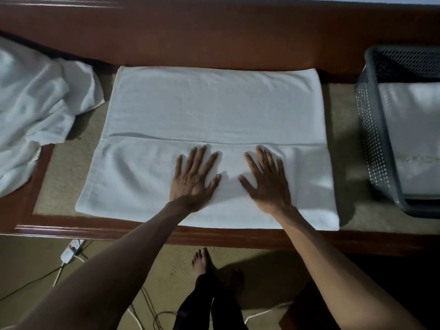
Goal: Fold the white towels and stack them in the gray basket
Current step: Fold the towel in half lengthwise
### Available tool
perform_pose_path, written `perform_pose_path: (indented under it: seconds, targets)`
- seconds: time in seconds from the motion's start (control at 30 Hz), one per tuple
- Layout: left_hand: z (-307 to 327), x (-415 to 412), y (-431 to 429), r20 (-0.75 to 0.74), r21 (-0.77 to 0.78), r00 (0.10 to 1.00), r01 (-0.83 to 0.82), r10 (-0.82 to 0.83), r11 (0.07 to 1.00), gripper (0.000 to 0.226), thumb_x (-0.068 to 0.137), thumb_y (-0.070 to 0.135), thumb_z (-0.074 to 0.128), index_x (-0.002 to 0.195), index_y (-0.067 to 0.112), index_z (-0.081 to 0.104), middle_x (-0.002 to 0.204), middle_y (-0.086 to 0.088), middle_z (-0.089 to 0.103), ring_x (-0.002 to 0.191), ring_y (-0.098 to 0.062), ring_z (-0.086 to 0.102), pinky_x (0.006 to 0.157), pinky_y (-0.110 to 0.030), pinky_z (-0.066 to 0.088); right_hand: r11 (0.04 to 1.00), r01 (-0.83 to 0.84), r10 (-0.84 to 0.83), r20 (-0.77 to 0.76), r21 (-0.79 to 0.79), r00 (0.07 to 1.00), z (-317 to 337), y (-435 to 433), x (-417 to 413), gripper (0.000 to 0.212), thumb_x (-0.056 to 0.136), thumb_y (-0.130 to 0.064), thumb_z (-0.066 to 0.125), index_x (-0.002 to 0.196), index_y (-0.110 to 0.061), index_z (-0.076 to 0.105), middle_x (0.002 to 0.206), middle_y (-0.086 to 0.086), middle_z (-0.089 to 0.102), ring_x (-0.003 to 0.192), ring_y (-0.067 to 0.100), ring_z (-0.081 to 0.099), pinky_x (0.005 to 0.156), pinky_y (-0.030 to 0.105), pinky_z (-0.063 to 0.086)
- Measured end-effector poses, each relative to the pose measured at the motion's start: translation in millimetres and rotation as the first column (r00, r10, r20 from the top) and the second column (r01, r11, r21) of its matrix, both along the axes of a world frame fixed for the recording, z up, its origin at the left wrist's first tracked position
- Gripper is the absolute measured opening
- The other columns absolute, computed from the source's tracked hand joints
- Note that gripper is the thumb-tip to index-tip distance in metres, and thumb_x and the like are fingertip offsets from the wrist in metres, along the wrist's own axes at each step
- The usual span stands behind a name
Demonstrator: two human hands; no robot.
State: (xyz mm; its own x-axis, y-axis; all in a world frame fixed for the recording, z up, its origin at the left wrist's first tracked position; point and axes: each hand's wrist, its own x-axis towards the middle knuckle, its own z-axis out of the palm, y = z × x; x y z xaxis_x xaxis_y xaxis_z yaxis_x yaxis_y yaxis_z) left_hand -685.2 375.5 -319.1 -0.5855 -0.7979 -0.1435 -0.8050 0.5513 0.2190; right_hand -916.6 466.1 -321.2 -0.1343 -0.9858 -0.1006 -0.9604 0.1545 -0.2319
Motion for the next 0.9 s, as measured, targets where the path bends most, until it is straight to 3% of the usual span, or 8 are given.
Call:
perform_pose_path:
  seconds: [0.2, 0.27, 0.37, 0.5, 0.6, 0.67, 0.8, 0.9]
  targets:
    - [0.7, -3.9, 2.0, 0.008, -0.011, 1.000, -0.027, 0.028, 1.000, 0.064, 0.106, 0.065, 0.020, 0.161, 0.046, -0.007, 0.172, 0.008, -0.013, 0.158, -0.016, -0.015, 0.128, -0.052, 0.000, 0.986, 0.165, -0.163, -0.118, 0.010, 0.980, 5.5, 43.5, -110.6, 0.073, 0.104, -0.065, 0.015, 0.163, -0.022, 0.017, 0.169, 0.011, 0.013, 0.157, 0.029, 0.010, 0.124, 0.056, 0.013]
    - [0.4, -5.1, 3.1, 0.010, -0.020, 0.999, -0.041, 0.041, 0.999, 0.064, 0.106, 0.065, 0.019, 0.161, 0.046, -0.006, 0.172, 0.008, -0.011, 0.158, -0.016, -0.013, 0.127, -0.053, 0.002, 0.967, 0.252, -0.245, -0.115, 0.046, 0.963, 6.3, 39.9, -114.6, 0.074, 0.103, -0.065, 0.011, 0.163, -0.022, 0.016, 0.170, 0.010, 0.012, 0.157, 0.028, 0.009, 0.125, 0.056, 0.007]
    - [0.8, -6.0, 4.3, 0.013, -0.025, 0.999, -0.047, 0.047, 0.999, 0.064, 0.106, 0.066, 0.018, 0.161, 0.045, -0.005, 0.172, 0.008, -0.010, 0.158, -0.016, -0.013, 0.127, -0.053, 0.003, 0.942, 0.331, -0.334, -0.059, -0.057, 0.941, 11.5, 23.3, -76.8, 0.072, 0.106, -0.055, 0.011, 0.160, -0.010, 0.024, 0.168, 0.018, 0.014, 0.156, 0.033, 0.010, 0.124, 0.058, 0.009]
    - [1.7, -5.3, 4.7, 0.012, -0.030, 0.999, -0.038, 0.038, 0.999, 0.065, 0.106, 0.065, 0.019, 0.162, 0.044, -0.005, 0.172, 0.008, -0.011, 0.158, -0.016, -0.013, 0.128, -0.052, 0.002, 0.991, 0.088, -0.081, 0.072, -0.100, 0.994, 13.4, 13.7, 0.5, 0.065, 0.107, -0.050, 0.021, 0.162, -0.014, 0.020, 0.170, 0.013, 0.002, 0.157, 0.029, -0.001, 0.127, 0.050, 0.003]
    - [0.0, -4.6, 4.3, 0.014, -0.043, 0.999, -0.030, 0.031, 0.999, 0.065, 0.106, 0.064, 0.021, 0.162, 0.043, -0.006, 0.172, 0.007, -0.011, 0.158, -0.017, -0.012, 0.128, -0.053, 0.002, 0.986, -0.153, 0.155, 0.035, -0.064, 0.987, 0.1, 33.1, 13.0, 0.060, 0.109, -0.049, 0.023, 0.162, -0.020, 0.021, 0.171, 0.011, 0.003, 0.158, 0.026, -0.002, 0.127, 0.052, 0.009]
    - [-0.2, -4.7, 3.0, 0.020, -0.047, 0.999, -0.030, 0.031, 0.998, 0.065, 0.106, 0.064, 0.021, 0.162, 0.044, -0.005, 0.172, 0.007, -0.011, 0.158, -0.017, -0.012, 0.128, -0.053, 0.003, 0.981, -0.175, 0.174, -0.018, -0.082, 0.985, -7.5, 46.9, -9.2, 0.059, 0.110, -0.050, 0.023, 0.162, -0.021, 0.022, 0.170, 0.012, 0.009, 0.158, 0.026, 0.004, 0.125, 0.052, 0.016]
    - [0.7, -6.6, 4.0, 0.016, -0.035, 0.999, -0.037, 0.038, 0.999, 0.064, 0.106, 0.065, 0.019, 0.162, 0.044, -0.004, 0.172, 0.008, -0.011, 0.158, -0.016, -0.012, 0.128, -0.053, 0.003, 1.000, 0.014, -0.016, -0.088, -0.025, 0.996, -11.0, 59.0, -77.9, 0.065, 0.107, -0.056, 0.015, 0.164, -0.024, 0.008, 0.171, 0.009, -0.003, 0.158, 0.025, -0.004, 0.127, 0.049, 0.008]
    - [1.3, -6.7, 4.8, 0.007, -0.037, 0.999, -0.040, 0.040, 0.999, 0.064, 0.106, 0.065, 0.019, 0.162, 0.044, -0.002, 0.172, 0.008, -0.009, 0.158, -0.016, -0.011, 0.127, -0.053, 0.003, 0.971, 0.228, -0.231, -0.038, -0.066, 0.972, -6.2, 60.4, -100.0, 0.067, 0.107, -0.055, 0.011, 0.163, -0.017, 0.013, 0.170, 0.013, 0.004, 0.157, 0.027, -0.001, 0.127, 0.051, 0.010]
